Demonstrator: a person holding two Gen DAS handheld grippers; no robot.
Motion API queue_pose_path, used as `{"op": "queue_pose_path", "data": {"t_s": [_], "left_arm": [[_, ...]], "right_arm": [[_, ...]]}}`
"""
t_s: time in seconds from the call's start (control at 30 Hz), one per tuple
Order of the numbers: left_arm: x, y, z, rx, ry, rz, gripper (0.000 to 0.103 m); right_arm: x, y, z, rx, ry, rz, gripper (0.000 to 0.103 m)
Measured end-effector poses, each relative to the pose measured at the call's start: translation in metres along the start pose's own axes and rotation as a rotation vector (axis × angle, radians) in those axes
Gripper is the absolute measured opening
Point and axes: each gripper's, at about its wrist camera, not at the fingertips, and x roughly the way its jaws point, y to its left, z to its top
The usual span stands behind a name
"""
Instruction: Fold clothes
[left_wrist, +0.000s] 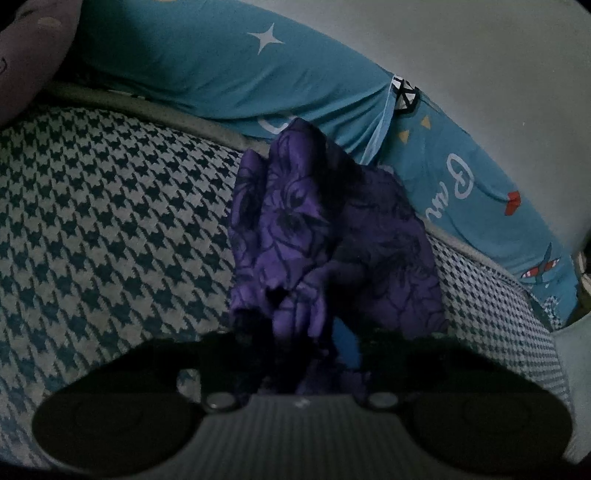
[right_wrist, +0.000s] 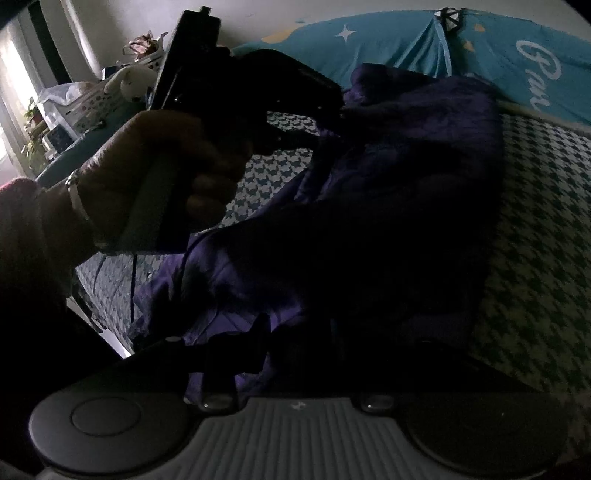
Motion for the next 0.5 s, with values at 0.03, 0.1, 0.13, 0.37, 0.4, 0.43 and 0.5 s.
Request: {"op": "queue_pose_path", "data": {"t_s": [0.03, 0.1, 0.13, 0.37, 0.4, 0.43, 0.5], "left_arm": [[-0.001, 0.000, 0.000, -0.005, -0.010, 0.005, 0.029], [-0.003, 0.001, 0.002, -0.013, -0.035, 0.018, 0.026], [-0.004, 0.001, 0.003, -0.018, -0.047, 0.025, 0.026], [-0.006, -0.007, 0.008, 0.036, -0.102, 0.126, 0.023], [-0.007, -0.011, 0.010, 0.060, -0.121, 0.141, 0.023], [-0.006, -0.014, 0.011, 0.086, -0.134, 0.158, 0.023], [-0.003, -0.019, 0.013, 0.151, -0.160, 0.195, 0.023]], "right_arm": [[0.000, 0.000, 0.000, 0.003, 0.000, 0.000, 0.035], [0.000, -0.001, 0.001, 0.010, -0.002, -0.001, 0.035], [0.000, -0.002, 0.002, 0.012, -0.003, -0.002, 0.035], [-0.003, -0.005, 0.003, 0.030, -0.016, -0.015, 0.035], [-0.003, -0.005, 0.003, 0.030, -0.019, -0.019, 0.035], [-0.003, -0.005, 0.004, 0.030, -0.019, -0.022, 0.035], [-0.003, -0.007, 0.004, 0.033, -0.015, -0.028, 0.035]]}}
